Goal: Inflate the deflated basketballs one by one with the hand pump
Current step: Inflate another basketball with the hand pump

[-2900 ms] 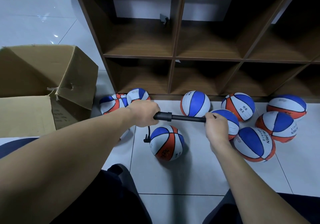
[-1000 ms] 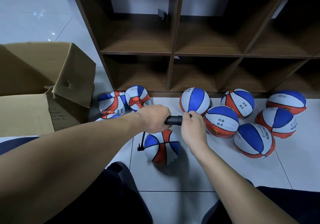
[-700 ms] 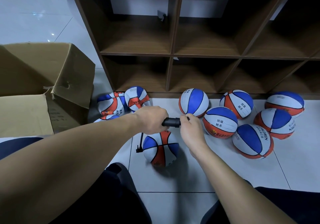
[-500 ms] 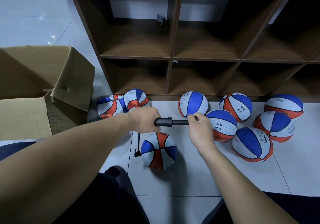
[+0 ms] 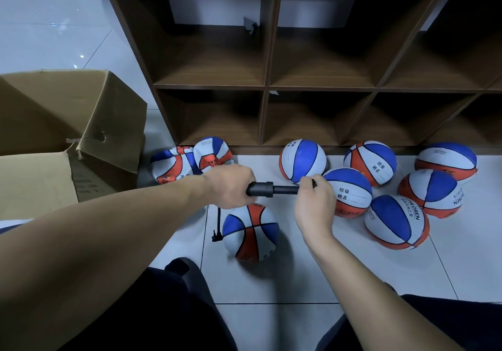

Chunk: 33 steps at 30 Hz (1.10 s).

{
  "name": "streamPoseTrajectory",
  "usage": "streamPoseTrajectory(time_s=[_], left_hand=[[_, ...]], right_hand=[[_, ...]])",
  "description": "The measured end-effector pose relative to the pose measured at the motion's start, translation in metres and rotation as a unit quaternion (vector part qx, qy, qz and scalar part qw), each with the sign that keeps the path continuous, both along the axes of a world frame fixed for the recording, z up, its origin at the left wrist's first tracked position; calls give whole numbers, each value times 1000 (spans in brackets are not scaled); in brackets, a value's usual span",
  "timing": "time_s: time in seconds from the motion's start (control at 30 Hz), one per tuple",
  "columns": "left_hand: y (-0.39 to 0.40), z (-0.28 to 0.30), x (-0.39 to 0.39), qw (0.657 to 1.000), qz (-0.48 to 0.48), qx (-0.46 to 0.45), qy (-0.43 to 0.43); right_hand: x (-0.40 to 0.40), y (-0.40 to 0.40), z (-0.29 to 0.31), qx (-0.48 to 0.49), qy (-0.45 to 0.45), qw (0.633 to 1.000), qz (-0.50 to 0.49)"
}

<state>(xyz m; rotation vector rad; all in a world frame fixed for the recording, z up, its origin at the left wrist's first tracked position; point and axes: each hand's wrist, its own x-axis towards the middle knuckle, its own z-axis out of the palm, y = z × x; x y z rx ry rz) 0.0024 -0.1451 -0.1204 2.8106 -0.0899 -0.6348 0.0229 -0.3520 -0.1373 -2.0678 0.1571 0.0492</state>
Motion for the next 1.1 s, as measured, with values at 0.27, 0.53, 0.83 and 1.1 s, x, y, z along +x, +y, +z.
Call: streamPoseTrajectory(time_s=[0.27, 0.53, 0.83, 1.1], left_hand=[[-9, 2, -2, 1000, -24, 16, -9], [-11, 4, 4, 999, -24, 7, -30], [16, -1, 1, 999, -3, 18, 32], [20, 2, 0, 999, 2, 47, -6]], right_hand=[[-14, 20, -1, -9, 66, 991, 118], [-2, 14, 3, -1, 61, 989, 136], [25, -20, -7, -16, 82, 994, 70], [24, -20, -4, 4, 61, 998, 2]])
